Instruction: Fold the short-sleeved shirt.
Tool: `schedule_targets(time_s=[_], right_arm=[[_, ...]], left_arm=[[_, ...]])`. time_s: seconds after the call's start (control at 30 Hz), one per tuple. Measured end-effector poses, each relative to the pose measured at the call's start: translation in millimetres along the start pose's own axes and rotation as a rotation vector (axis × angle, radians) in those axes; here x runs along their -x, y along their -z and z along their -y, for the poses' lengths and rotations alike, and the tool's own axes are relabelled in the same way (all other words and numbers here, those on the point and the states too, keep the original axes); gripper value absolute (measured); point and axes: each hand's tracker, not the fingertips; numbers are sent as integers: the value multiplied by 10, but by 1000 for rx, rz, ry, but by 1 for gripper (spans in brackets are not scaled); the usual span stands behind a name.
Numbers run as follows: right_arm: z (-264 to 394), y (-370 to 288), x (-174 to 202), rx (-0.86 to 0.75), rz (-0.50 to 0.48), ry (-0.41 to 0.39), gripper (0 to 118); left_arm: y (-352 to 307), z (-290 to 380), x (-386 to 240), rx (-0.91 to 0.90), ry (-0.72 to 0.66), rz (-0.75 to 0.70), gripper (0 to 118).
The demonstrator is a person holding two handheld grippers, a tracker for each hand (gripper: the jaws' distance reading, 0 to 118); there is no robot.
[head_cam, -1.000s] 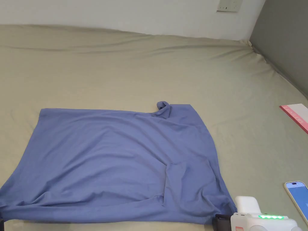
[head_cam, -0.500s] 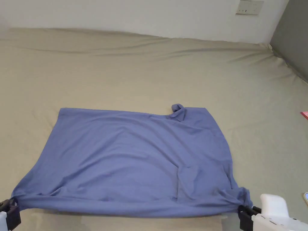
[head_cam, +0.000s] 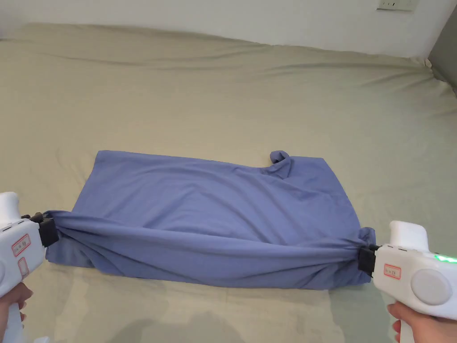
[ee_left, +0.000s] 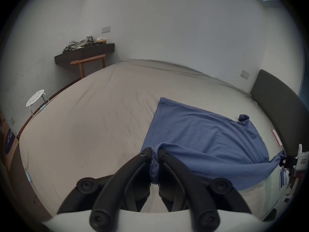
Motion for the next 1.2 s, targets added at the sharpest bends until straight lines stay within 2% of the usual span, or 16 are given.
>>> schedule_targets(time_s=[0.1,0.33,0.47,0.5,0.53,0.57,0.6,0.63,0.67,0.7,0.77,0.83,0.9,1.03,1.17,1.2], right_arm=[[-178,314,45,43,8,12,11],[-388,919,136,154,52,-30,11],[-356,1077,111,174,63,-1,11],[-334,1090,106,172,62,2,14],[-327,1096,113,166,76,-3,25],[-332,1087,113,153,107,-13,43],[-348,1061,94,126,166,-27,75],[-357,1006,65,90,165,-28,91],[-385,918,25,44,142,-7,97],[-426,801,-5,-6,115,21,97],[-526,522,-36,-73,112,48,97],[-630,183,14,-181,98,31,97],[-686,-179,90,-300,73,-34,97],[-657,-859,377,-512,87,-166,97],[-517,-1247,635,-601,65,-251,94],[-463,-1319,699,-615,51,-266,91]], left_arm=[[331,-51,-17,45,15,-19,6],[916,-61,-82,129,88,-62,6],[1124,-17,-115,177,100,-67,6],[1162,-1,-121,181,100,-69,6],[1189,12,-126,189,103,-63,12],[1186,16,-139,186,112,-49,28],[1150,11,-170,143,161,-3,68],[1083,-2,-219,109,220,31,105],[1014,-33,-283,88,276,21,117],[846,-113,-345,-60,323,18,113],[471,-248,-337,-70,326,-26,117],[215,-427,-381,-153,259,16,117],[29,-561,-455,-237,209,50,117],[-536,-705,-601,-379,199,52,117],[-967,-627,-664,-480,201,48,115],[-1054,-588,-686,-499,210,31,112]])
